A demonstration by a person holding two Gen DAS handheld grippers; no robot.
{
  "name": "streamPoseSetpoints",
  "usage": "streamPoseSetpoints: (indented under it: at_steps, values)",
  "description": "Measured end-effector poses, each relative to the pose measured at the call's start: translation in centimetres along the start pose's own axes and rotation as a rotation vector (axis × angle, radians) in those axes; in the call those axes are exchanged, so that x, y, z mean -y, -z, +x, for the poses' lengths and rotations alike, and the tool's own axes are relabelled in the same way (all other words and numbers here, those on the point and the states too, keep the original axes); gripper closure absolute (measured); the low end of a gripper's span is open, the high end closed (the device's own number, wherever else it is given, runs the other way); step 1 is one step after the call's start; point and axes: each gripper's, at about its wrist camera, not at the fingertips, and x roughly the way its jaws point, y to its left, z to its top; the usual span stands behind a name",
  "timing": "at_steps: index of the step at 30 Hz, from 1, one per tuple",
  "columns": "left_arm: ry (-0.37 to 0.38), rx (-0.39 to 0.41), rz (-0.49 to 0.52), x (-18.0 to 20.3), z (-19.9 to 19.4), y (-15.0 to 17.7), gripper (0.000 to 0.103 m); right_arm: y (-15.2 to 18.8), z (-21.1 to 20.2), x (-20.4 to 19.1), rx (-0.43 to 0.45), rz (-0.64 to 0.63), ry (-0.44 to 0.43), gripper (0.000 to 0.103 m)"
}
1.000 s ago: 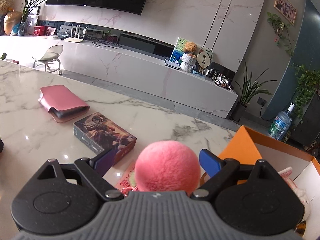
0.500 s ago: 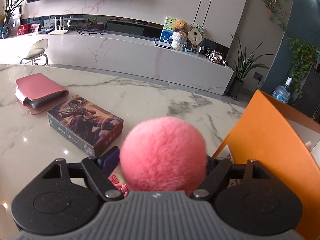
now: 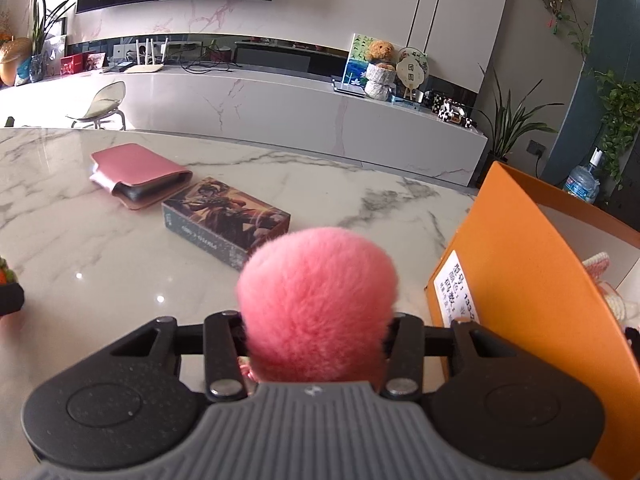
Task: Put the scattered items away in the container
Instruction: 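Grasp the crocheted orange fruit with the left tool while the right tool grasps the pink pompom, then carry the crocheted fruit and pink pompom over the orange box with both tools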
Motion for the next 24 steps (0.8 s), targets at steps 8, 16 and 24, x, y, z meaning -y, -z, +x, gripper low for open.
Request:
streamPoseSetpoints:
  at_steps: [8, 16, 24]
  values:
    - [0.034, 0.037, 0.01, 1.4, -4.5, 0.0, 0.048, 1.4, -5.2, 0.2, 0.023, 0.003, -0.026, 0.055]
    - [0.067, 0.086, 0.025, 2.8, -8.8, -0.3, 0.048, 1.9, -10.2, 1.5, 0.078, 0.02, -0.047, 0.055]
    - [0.108, 0.164, 0.043, 4.8, -12.9, -1.4, 0.048, 1.9, -15.5, 3.6, 0.162, 0.043, -0.027, 0.055]
